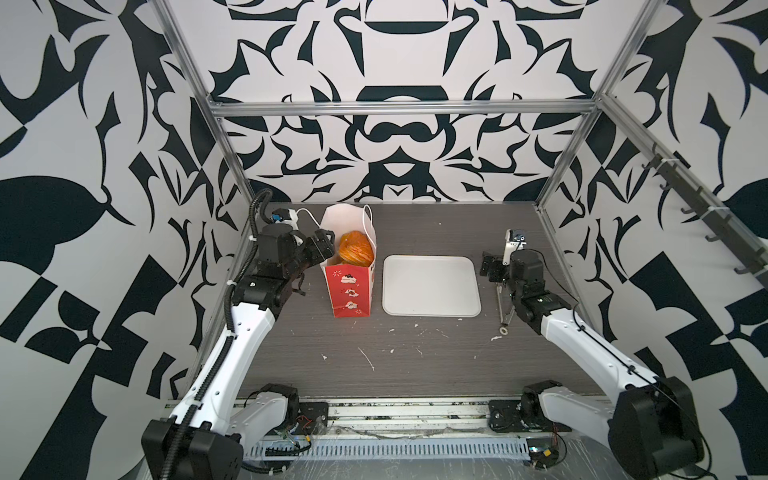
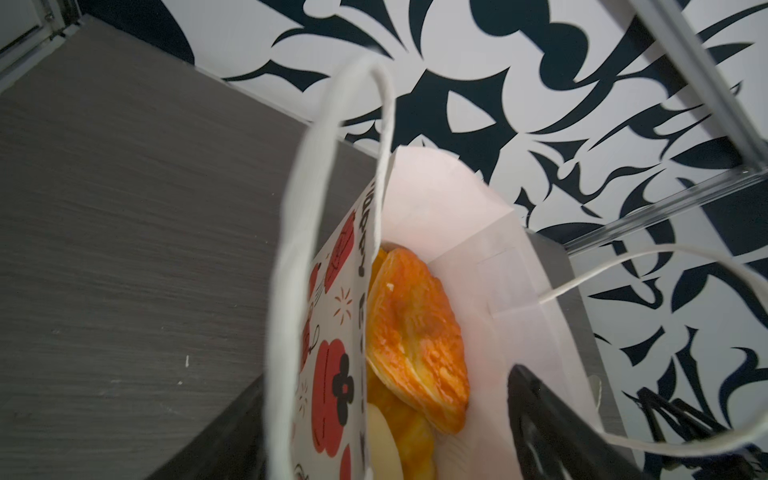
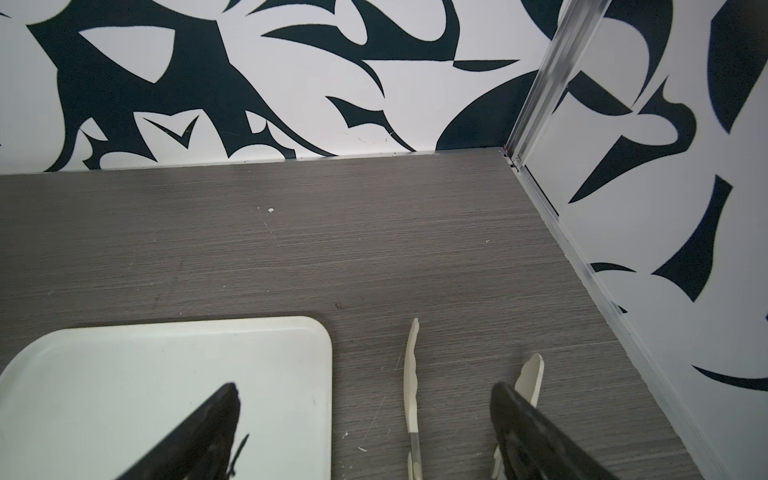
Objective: Take the fake bread out of the paper bag
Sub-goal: 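Reach the left gripper to the bag rim while the right moves toward the tongs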
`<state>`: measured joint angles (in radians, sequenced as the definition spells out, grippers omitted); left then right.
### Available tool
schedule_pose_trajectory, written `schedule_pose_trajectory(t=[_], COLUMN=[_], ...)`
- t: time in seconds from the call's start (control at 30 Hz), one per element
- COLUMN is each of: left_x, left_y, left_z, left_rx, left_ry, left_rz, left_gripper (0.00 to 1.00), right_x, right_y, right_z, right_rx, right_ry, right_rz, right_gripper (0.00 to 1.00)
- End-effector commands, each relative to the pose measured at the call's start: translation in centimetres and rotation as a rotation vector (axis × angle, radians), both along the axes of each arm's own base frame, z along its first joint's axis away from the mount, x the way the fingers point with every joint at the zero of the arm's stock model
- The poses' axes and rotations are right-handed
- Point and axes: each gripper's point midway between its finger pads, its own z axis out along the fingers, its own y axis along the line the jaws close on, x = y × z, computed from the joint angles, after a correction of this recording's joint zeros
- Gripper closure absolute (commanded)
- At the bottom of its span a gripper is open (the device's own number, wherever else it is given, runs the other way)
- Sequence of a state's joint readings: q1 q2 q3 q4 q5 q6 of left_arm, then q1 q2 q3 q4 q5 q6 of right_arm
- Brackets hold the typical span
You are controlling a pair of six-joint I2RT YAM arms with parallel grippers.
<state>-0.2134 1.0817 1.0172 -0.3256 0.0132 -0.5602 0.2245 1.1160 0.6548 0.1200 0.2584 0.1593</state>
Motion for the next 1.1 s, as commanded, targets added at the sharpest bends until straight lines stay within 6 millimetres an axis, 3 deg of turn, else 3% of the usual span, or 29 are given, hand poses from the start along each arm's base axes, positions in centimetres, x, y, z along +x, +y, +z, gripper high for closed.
schedule_pose_trajectory(t=[0.0,0.23,0.73,0.9,1.07], left_x=[0.3,1.0,1.9,2.5,3.4], left_y=[1.0,0.9,-0.1,-0.2,0.0], left_z=[0.3,-0.4,-1.1,-0.4,1.2], left_rx=[0.049,0.073,0.094,0.103,0.151], left_ry=[0.002,0.021,0.046,0.030,-0.008], left_rz=[0.063,0.070,0.035,0.032,0.029], left_gripper=[0.14,0.24,0.76,0.98,1.00], right_x=[0.1,0.1,0.0,0.1,0.2], right_y=[0.4,0.5,0.6,0.6,0.7], right_z=[0.5,0.0,-1.1,-1.5,-1.8], right_rx=[0.027,0.024,0.019,0.014,0.009], right_ry=[-0.022,-0.010,0.019,0.030,0.038], right_rz=[0.010,0.012,0.019,0.022,0.028], right_gripper=[0.04,0.04,0.04,0.04,0.04])
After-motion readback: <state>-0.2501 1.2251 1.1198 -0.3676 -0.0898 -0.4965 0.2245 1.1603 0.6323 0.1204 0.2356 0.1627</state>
